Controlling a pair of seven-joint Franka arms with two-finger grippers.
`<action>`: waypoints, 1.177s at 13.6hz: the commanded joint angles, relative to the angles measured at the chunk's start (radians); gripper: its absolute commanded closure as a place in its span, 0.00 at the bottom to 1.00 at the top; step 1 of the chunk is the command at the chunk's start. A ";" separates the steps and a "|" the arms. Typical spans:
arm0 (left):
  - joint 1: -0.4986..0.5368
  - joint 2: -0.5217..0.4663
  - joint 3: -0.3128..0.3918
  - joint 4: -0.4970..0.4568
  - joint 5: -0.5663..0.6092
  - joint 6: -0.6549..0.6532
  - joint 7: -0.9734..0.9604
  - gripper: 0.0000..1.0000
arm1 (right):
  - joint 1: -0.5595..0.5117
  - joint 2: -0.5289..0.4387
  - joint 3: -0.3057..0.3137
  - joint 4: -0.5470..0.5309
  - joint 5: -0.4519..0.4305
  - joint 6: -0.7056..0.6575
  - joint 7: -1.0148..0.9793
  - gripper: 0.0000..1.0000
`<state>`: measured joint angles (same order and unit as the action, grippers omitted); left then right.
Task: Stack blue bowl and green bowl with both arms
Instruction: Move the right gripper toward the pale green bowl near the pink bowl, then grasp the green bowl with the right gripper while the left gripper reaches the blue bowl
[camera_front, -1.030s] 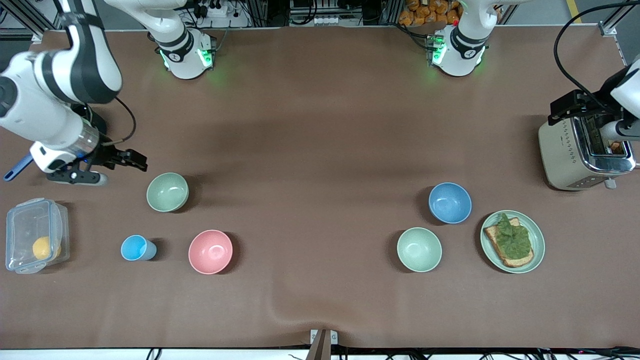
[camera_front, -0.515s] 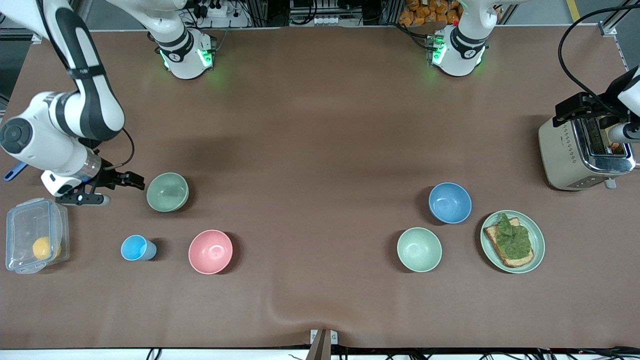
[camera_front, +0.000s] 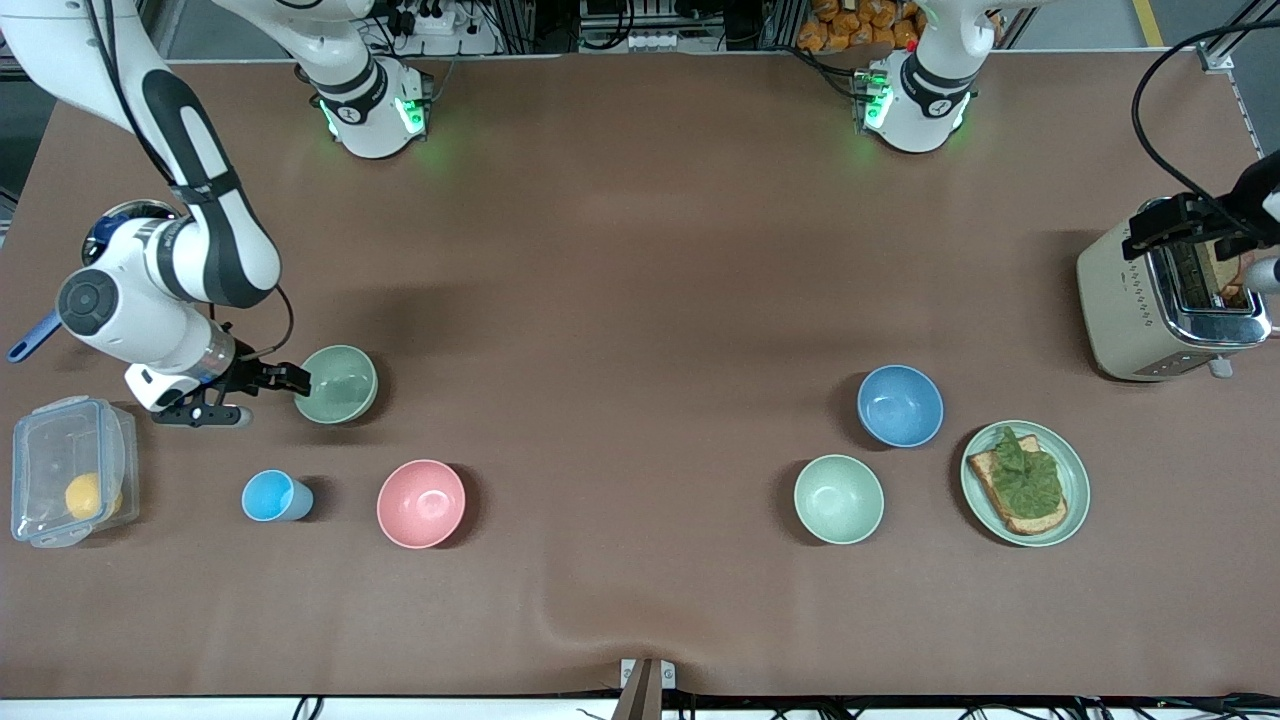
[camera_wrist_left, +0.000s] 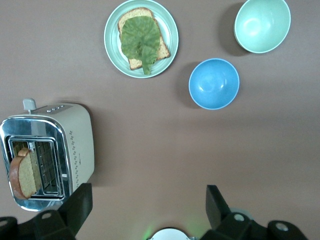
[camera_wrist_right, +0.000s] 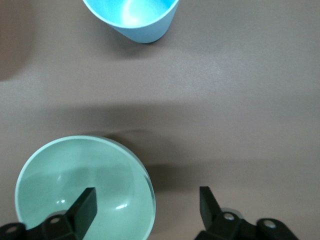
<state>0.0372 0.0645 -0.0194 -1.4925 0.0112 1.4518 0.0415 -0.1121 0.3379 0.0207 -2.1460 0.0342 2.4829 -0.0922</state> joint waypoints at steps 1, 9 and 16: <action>0.012 0.059 -0.002 0.014 -0.002 0.022 -0.002 0.00 | 0.009 0.012 0.004 -0.061 -0.010 0.103 -0.004 0.28; -0.022 0.233 -0.033 0.011 0.038 0.152 -0.055 0.00 | 0.014 0.015 0.005 -0.061 -0.008 0.104 0.008 1.00; -0.086 0.368 -0.037 0.006 0.004 0.283 -0.071 0.00 | 0.184 -0.134 0.008 0.002 0.001 -0.186 0.303 1.00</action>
<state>-0.0573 0.4102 -0.0593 -1.4956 0.0410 1.7158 -0.0255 0.0254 0.2659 0.0310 -2.1325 0.0355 2.3453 0.1226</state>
